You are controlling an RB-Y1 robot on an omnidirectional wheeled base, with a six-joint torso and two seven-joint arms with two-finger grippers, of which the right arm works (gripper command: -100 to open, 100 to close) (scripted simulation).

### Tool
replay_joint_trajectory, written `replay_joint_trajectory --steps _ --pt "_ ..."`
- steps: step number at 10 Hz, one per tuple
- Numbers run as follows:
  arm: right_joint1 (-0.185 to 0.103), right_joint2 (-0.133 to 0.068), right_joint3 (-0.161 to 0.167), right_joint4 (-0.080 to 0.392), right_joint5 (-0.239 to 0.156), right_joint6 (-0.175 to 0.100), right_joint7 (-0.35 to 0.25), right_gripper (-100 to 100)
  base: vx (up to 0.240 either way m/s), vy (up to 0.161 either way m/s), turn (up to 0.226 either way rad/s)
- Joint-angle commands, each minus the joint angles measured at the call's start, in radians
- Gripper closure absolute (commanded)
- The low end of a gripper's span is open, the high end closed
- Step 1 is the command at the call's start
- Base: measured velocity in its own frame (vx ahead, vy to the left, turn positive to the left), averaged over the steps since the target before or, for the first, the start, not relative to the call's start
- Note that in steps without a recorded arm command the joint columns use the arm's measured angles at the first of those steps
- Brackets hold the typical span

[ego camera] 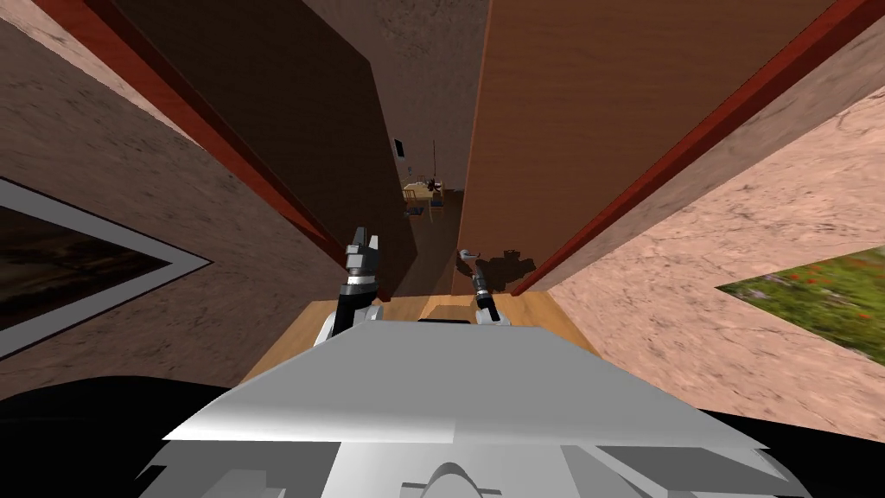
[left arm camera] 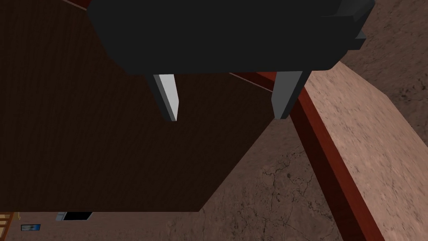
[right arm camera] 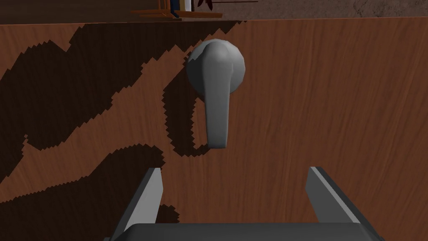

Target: Push the door open

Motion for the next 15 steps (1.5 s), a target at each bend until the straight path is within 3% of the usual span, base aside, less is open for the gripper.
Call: replay_joint_trajectory --steps 1,9,10,15 --pt "-0.001 -0.001 -0.003 0.004 -0.001 -0.004 0.001 -100 0.196 0.006 0.036" --pt "-0.004 0.006 -0.018 0.025 -0.003 -0.019 0.003 -100 0.178 0.009 0.024" --pt "-0.004 0.006 -0.018 0.025 -0.003 -0.019 0.003 100 -0.007 0.0 -0.004" --pt "-0.004 0.006 -0.018 0.025 -0.003 -0.019 0.003 100 -0.007 -0.001 0.003"
